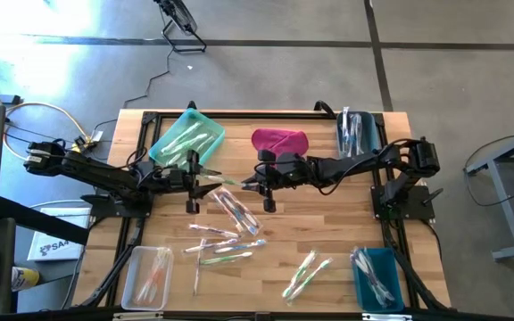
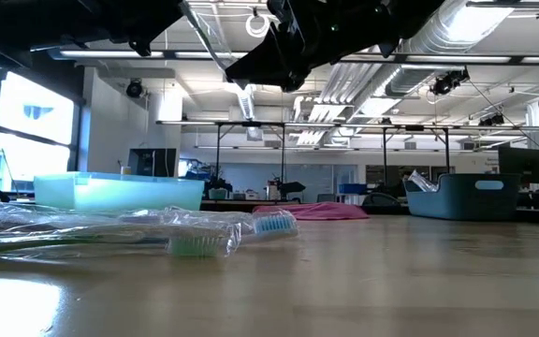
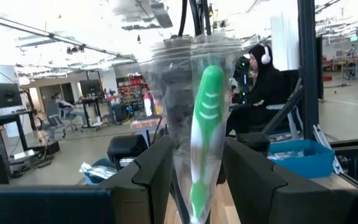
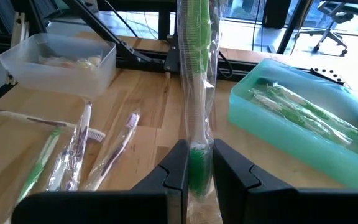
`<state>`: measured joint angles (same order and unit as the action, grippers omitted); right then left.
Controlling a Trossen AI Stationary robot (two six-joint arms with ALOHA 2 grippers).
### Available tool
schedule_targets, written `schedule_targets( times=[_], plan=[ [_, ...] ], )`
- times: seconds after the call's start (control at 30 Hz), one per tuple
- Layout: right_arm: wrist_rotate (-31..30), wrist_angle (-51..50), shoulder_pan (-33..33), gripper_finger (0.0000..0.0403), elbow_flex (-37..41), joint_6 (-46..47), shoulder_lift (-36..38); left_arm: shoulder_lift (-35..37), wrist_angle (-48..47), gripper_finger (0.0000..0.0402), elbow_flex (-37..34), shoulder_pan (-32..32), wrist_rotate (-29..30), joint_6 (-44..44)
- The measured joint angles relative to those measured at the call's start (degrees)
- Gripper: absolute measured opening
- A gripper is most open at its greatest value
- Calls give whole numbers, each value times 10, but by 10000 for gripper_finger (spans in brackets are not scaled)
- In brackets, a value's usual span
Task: Pick & Place Toothbrushes
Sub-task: Put the green toothbrush to the green bin
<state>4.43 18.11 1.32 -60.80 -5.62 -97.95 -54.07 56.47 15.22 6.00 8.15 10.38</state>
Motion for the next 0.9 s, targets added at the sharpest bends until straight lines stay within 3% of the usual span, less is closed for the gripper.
schedule_targets(
  times=[0.27,0.6,0.9],
  plan=[
    [-11,0,0,41,0,0,0,-43,0,136,15,0,1,-1],
    [-13,0,0,40,0,-2,0,-47,0,134,15,0,0,-5],
    [-12,0,0,40,0,-2,0,-47,0,65,15,0,1,-5]
  ],
)
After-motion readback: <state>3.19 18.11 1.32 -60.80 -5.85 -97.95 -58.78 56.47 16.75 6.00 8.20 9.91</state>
